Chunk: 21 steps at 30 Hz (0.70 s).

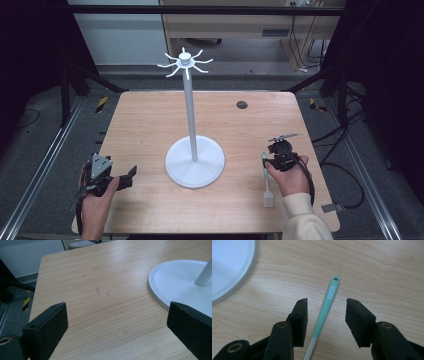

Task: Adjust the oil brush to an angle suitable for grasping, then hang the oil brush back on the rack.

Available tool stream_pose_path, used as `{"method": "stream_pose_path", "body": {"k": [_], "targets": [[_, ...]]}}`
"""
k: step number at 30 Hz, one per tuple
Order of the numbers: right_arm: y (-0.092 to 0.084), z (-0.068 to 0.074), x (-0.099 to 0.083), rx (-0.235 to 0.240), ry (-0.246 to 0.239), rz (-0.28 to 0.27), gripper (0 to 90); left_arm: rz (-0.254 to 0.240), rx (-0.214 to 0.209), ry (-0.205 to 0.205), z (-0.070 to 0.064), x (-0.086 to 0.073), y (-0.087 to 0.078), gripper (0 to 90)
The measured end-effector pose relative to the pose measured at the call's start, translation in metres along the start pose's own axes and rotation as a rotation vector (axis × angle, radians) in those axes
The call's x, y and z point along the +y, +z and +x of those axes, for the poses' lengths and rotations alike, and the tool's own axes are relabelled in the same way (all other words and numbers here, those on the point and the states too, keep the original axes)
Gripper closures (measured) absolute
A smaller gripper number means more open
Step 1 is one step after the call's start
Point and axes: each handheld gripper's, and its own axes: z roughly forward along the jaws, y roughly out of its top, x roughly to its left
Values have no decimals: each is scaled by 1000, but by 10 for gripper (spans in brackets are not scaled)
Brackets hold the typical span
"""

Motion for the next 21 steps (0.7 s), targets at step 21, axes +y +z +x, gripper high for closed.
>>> {"method": "stream_pose_path", "body": {"k": [21], "targets": [[-4,9,-11,-2,54,99,556,-20,-42,25,-8,0,0,19]]}}
